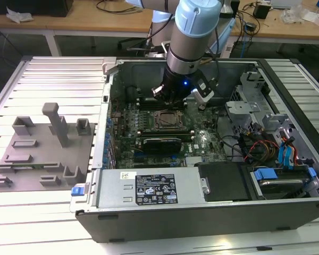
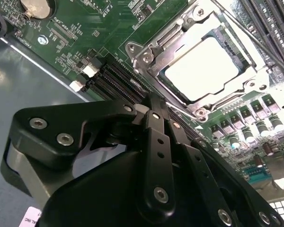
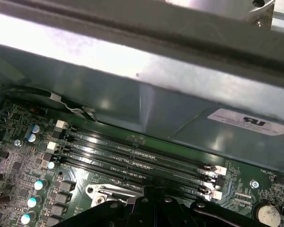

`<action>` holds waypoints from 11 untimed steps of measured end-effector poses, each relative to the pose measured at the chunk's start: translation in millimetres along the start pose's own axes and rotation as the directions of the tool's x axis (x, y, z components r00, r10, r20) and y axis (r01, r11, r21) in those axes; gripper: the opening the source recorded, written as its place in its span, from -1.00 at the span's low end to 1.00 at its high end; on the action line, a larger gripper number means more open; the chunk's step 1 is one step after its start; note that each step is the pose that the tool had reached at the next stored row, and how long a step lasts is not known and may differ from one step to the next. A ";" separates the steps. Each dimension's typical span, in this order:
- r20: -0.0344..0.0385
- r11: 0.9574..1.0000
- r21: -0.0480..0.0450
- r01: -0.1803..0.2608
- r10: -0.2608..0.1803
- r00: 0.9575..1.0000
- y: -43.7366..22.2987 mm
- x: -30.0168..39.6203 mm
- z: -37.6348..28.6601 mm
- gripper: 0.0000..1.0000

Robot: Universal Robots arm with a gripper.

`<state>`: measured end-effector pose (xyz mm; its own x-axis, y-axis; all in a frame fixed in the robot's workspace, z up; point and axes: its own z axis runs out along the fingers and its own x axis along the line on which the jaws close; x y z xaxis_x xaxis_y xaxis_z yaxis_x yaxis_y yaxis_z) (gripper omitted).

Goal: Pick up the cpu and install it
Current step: 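Install the first cpu locking lever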

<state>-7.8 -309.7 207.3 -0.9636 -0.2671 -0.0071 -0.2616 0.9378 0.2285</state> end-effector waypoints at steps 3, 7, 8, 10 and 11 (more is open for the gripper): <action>0.000 1.000 0.000 0.003 -0.003 1.000 2.2 0.2 0.8 -0.79; -0.002 1.000 0.000 0.011 -0.011 1.000 2.2 0.2 0.9 -0.79; -0.002 1.000 0.000 0.011 -0.011 1.000 2.2 0.2 0.9 -0.79; -0.002 1.000 0.000 0.011 -0.011 1.000 2.5 0.2 0.1 -0.79; -0.002 1.000 0.000 0.011 -0.011 1.000 2.8 0.2 -1.2 -0.79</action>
<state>-8.6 -307.4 209.1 -0.9606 -0.2778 -0.0076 -0.2721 0.9347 0.2285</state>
